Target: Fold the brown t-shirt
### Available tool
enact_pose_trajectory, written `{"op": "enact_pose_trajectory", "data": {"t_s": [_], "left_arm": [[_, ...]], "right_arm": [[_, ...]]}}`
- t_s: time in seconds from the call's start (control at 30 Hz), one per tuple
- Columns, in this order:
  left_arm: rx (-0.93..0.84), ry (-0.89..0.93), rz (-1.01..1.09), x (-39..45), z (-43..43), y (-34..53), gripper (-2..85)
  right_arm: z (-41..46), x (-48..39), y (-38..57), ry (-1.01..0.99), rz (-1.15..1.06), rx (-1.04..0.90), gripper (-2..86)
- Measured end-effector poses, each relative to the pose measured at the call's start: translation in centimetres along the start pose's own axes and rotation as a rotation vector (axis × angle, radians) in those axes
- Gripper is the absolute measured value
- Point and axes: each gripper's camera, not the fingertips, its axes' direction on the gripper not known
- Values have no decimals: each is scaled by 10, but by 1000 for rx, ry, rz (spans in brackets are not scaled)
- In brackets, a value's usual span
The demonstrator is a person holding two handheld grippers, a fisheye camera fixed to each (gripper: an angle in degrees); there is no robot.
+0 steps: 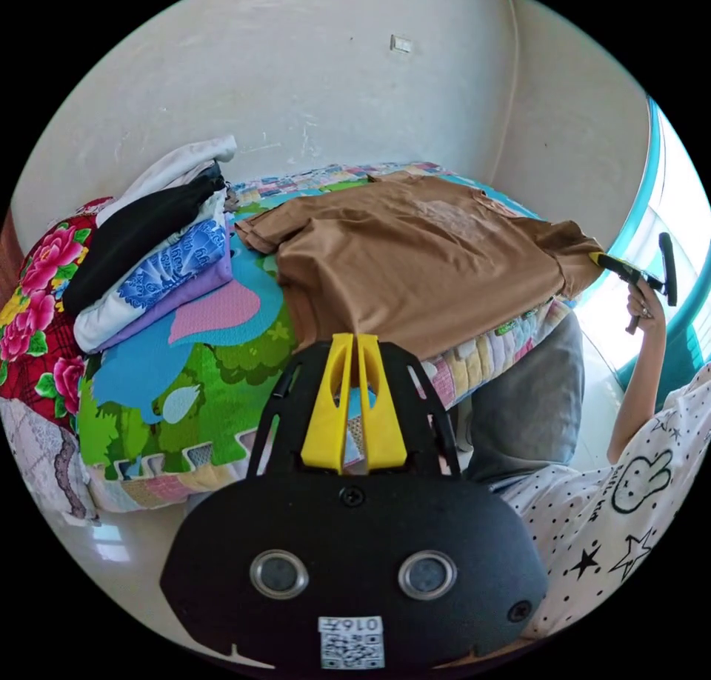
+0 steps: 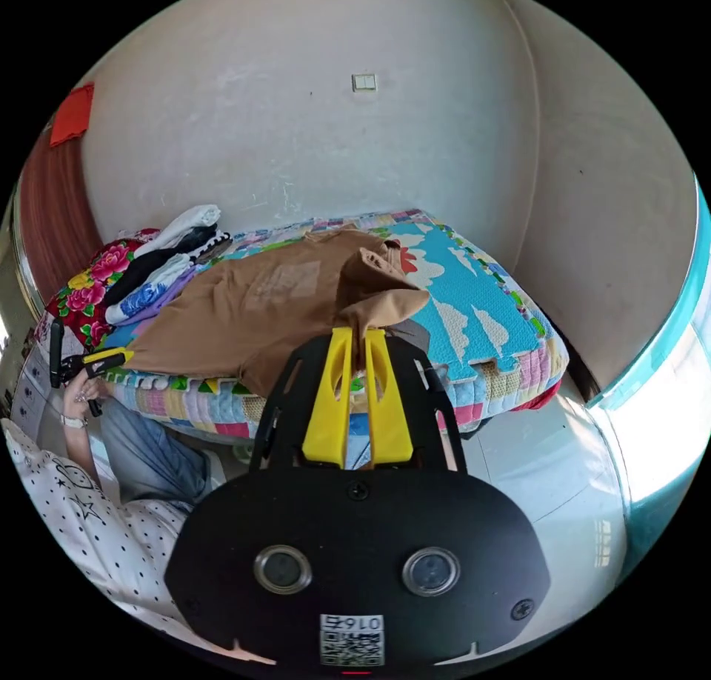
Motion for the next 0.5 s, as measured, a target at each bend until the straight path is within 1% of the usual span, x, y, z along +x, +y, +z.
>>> {"op": "enact_pose_trajectory", "data": {"t_s": [0.03,0.1,0.17,0.23,0.27,0.33,0.4,0.5], "left_arm": [[-4,-6,-1,1,1,2,-10],[-3,-25,-8,3,4,3,-10],[-2,-87,-36,1,8,0,-9],[4,-132,-78,-3,10,-5,-9],[12,-142,-138,-8,11,-8,-8],[31,-131,-200,-12,9,-11,-7],[63,-132,-227,-12,5,-8,-4],[119,-184,-312,-13,-3,6,-6]], "right_arm": [[6,-5,-3,16,-25,-51,9],[10,-15,-8,46,-71,-78,8],[10,-27,-14,62,-118,-53,9],[12,-41,-31,10,-171,-9,12],[14,-44,-37,-13,-183,0,13],[27,-55,-65,-84,-213,17,25],[46,-58,-88,-86,-201,-1,44],[85,-56,-121,-93,-137,-97,88]]}}
